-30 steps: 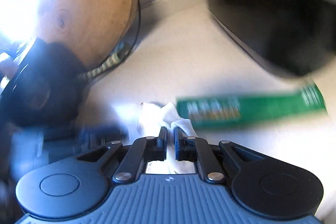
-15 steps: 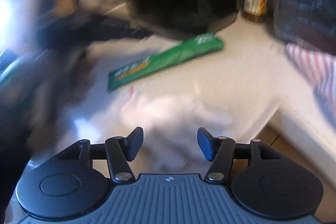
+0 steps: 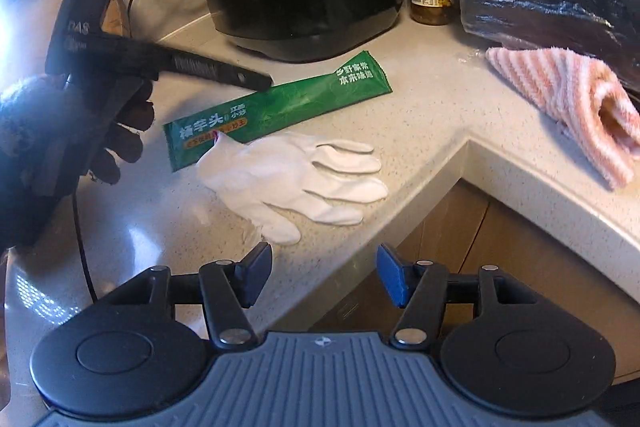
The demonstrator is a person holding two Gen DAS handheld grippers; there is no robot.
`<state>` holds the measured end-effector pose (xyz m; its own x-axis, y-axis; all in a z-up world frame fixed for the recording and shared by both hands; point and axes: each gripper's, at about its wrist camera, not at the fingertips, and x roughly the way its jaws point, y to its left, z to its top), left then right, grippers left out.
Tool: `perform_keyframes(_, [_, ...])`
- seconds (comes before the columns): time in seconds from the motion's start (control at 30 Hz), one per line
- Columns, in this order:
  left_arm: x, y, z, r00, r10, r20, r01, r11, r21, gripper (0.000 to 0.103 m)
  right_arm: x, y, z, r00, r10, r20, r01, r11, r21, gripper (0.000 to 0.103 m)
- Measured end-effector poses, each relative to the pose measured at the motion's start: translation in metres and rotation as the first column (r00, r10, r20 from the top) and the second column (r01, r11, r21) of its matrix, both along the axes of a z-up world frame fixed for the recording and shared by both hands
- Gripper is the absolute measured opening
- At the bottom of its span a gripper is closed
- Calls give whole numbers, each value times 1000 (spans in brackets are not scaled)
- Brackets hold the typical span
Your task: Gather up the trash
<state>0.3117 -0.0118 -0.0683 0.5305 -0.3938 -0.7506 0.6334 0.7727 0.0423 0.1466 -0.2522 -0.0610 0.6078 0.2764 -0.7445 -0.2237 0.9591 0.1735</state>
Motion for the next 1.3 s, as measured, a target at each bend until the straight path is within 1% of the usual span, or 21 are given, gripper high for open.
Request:
perform_keyframes(0.03, [-4, -10, -4, 998, -44, 36, 40, 994, 102, 27, -2, 0, 0, 1000, 1, 1, -1, 1000, 3, 59])
perform_keyframes(0.1, [-5, -22, -13, 993, -102, 65, 83, 965, 247, 27, -4, 0, 0, 1000, 7, 2, -7, 1000, 4, 59])
perform_keyframes(0.13, [-5, -25, -17, 992, -111, 57, 91, 957, 277, 27, -6, 0, 0, 1000, 11, 3, -11, 1000, 0, 59])
perform_keyframes(0.17, [-4, -26, -18, 993, -105, 48, 87, 954, 286, 27, -10, 0, 0, 1000, 11, 7, -11, 1000, -6, 59])
perform_keyframes(0.23, [0, -24, -19, 994, -98, 39, 83, 958, 275, 27, -13, -4, 0, 1000, 6, 11, -6, 1000, -16, 59])
perform_keyframes(0.3, [0, -21, -22, 994, -106, 7, 101, 963, 251, 32, -15, -8, -1, 1000, -9, 5, 9, 1000, -13, 60])
perform_keyframes(0.33, [1, -21, -26, 992, -122, -19, 123, 963, 239, 45, -15, -11, -2, 1000, -18, -1, 18, 1000, -10, 60])
perform_keyframes(0.37, [-1, -24, -28, 990, -141, -23, 142, 964, 226, 51, -16, -14, -3, 1000, -27, -8, 26, 1000, -7, 60])
perform_keyframes(0.4, [-2, -24, -28, 986, -163, -25, 165, 962, 217, 51, -16, -15, -3, 999, -34, -14, 34, 999, -5, 61])
perform_keyframes(0.47, [-4, -26, -27, 983, -183, -20, 183, 956, 231, 51, -18, -18, -4, 999, -42, -19, 42, 999, -2, 61])
perform_keyframes(0.53, [-6, -25, -23, 982, -190, 13, 180, 950, 253, 50, -20, -18, -3, 999, -43, -17, 43, 999, -4, 61])
perform_keyframes(0.6, [-4, -22, -22, 986, -165, 33, 151, 953, 262, 50, -22, -18, -5, 999, -42, -21, 42, 999, 0, 62])
perform_keyframes(0.67, [3, -18, -23, 992, -123, 23, 112, 958, 264, 51, -23, -18, -7, 999, -40, -28, 40, 999, 2, 62])
perform_keyframes(0.73, [12, -14, -25, 997, -77, 26, 68, 967, 244, 51, -24, -17, -8, 999, -34, -31, 35, 999, 1, 62])
perform_keyframes(0.83, [24, -7, -26, 1000, -16, 6, 15, 980, 200, 52, -27, -16, -9, 999, -26, -36, 26, 1000, -4, 66])
perform_keyframes(0.97, [40, 4, -29, 998, 54, -36, -49, 992, 118, 56, -30, -17, -9, 999, -26, -36, 26, 1000, -6, 68])
perform_keyframes(1.0, [45, 8, -30, 995, 80, -59, -74, 993, 94, 57, -30, -18, -9, 999, -28, -35, 28, 1000, -7, 68])
perform_keyframes(1.07, [55, 17, -32, 985, 131, -117, -127, 991, 41, 65, -31, -19, -8, 999, -34, -35, 33, 999, -9, 69])
perform_keyframes(1.1, [58, 20, -33, 981, 152, -123, -151, 988, 19, 65, -31, -20, -8, 999, -36, -35, 35, 999, -9, 69])
perform_keyframes(1.23, [56, 19, -36, 985, 147, -91, -144, 989, 38, 65, -30, -18, -8, 999, -36, -36, 36, 999, -13, 71])
perform_keyframes(1.3, [51, 17, -36, 986, 140, -95, -137, 990, 41, 63, -27, -16, -6, 999, -28, -28, 28, 999, -19, 71])
